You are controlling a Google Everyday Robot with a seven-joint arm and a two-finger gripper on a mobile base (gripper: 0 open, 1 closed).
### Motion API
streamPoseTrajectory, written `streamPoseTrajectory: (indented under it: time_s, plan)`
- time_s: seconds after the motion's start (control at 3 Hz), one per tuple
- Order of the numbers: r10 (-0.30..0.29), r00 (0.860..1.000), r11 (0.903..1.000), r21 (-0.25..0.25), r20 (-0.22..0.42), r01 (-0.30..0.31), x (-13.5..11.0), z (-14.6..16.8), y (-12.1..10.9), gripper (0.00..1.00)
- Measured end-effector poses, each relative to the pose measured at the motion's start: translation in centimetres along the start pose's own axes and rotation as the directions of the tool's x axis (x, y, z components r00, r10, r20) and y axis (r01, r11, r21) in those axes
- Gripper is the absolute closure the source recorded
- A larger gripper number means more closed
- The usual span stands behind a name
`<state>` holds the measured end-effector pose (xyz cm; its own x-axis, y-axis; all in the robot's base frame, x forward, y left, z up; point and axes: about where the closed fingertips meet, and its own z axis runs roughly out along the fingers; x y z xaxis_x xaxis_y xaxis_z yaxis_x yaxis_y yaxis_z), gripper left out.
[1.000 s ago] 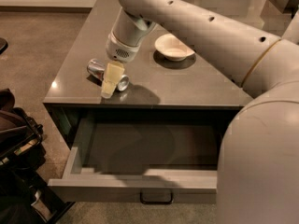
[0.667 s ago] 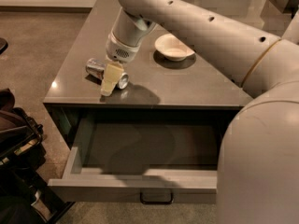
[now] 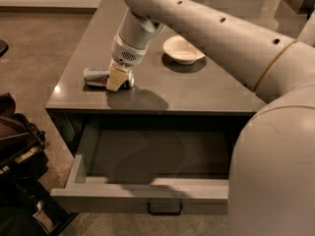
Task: Place redbull can into top drawer
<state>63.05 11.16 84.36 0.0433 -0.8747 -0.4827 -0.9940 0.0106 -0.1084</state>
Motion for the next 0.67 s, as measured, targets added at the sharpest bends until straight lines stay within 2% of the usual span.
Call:
streamPoseTrajectory:
  time_s: [0.33, 0.67]
  plan:
    - [0.0, 1.0, 1.0, 0.0, 0.0, 0.0, 0.0, 0.0, 0.0, 0.88]
    - [0.0, 1.0, 1.0, 0.0, 0.0, 0.0, 0.0, 0.0, 0.01, 1.0]
